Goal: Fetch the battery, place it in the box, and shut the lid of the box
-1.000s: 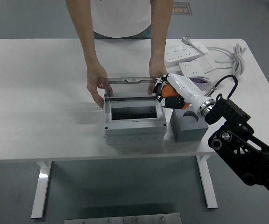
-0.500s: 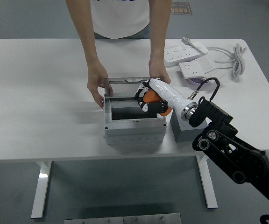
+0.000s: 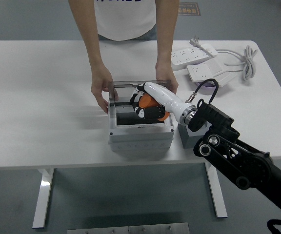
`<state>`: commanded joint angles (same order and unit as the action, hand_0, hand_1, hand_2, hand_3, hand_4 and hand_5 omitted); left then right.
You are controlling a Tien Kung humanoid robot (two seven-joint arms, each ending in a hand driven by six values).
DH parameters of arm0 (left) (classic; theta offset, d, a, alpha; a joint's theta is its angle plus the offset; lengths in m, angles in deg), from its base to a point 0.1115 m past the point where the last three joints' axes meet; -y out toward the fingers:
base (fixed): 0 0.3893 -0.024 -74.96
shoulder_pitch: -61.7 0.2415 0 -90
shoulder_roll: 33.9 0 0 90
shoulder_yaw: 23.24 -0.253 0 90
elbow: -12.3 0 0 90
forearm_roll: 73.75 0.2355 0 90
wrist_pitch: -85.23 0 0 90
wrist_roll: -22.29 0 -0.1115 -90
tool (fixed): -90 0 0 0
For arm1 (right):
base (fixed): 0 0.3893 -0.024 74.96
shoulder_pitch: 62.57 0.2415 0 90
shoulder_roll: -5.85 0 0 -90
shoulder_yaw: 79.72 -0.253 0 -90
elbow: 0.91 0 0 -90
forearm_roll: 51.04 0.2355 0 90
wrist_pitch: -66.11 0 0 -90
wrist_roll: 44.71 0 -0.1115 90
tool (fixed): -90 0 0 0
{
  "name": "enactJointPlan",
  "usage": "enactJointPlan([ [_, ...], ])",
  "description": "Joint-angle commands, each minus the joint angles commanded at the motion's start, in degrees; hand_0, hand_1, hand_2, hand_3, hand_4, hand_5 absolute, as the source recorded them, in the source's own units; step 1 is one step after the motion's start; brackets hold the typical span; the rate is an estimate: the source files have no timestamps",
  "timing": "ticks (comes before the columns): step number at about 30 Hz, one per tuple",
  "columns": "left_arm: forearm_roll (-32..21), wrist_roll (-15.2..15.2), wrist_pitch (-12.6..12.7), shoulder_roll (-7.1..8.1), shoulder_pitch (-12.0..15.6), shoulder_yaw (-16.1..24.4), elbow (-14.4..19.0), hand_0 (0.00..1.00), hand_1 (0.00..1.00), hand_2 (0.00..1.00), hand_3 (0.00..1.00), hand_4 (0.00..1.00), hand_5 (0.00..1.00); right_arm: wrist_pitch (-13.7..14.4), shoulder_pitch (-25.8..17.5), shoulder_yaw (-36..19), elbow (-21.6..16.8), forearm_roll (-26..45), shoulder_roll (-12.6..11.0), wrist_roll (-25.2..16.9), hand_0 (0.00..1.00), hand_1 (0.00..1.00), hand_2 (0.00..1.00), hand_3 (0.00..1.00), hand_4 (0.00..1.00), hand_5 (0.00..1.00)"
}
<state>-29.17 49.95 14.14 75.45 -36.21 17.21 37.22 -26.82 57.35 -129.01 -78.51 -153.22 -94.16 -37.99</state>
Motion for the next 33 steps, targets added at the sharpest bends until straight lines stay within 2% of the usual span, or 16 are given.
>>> enactJointPlan([
  [12, 0.47, 0.23, -0.10, 0.23, -0.06, 0.29, 0.03, 0.629, 0.700, 0.602, 0.590, 0.585, 0.005, -4.17, 5.55, 4.47, 0.98, -7.87, -0.03, 2.99, 0.202, 0.217, 0.262, 0.320, 0.171, 0.002],
  [19, 0.52, 0.25, -0.13, 0.36, -0.18, 0.32, 0.04, 0.628, 0.699, 0.602, 0.591, 0.585, 0.005, -6.85, 6.82, 5.29, 1.33, -11.47, 0.06, 5.09, 0.202, 0.216, 0.262, 0.325, 0.168, 0.002],
  [33, 0.60, 0.32, -0.18, 0.35, -0.34, 0.37, 0.08, 0.627, 0.700, 0.602, 0.590, 0.585, 0.006, -7.70, 6.89, 6.01, 2.40, -11.40, 0.32, 6.05, 0.204, 0.217, 0.262, 0.321, 0.171, 0.002],
])
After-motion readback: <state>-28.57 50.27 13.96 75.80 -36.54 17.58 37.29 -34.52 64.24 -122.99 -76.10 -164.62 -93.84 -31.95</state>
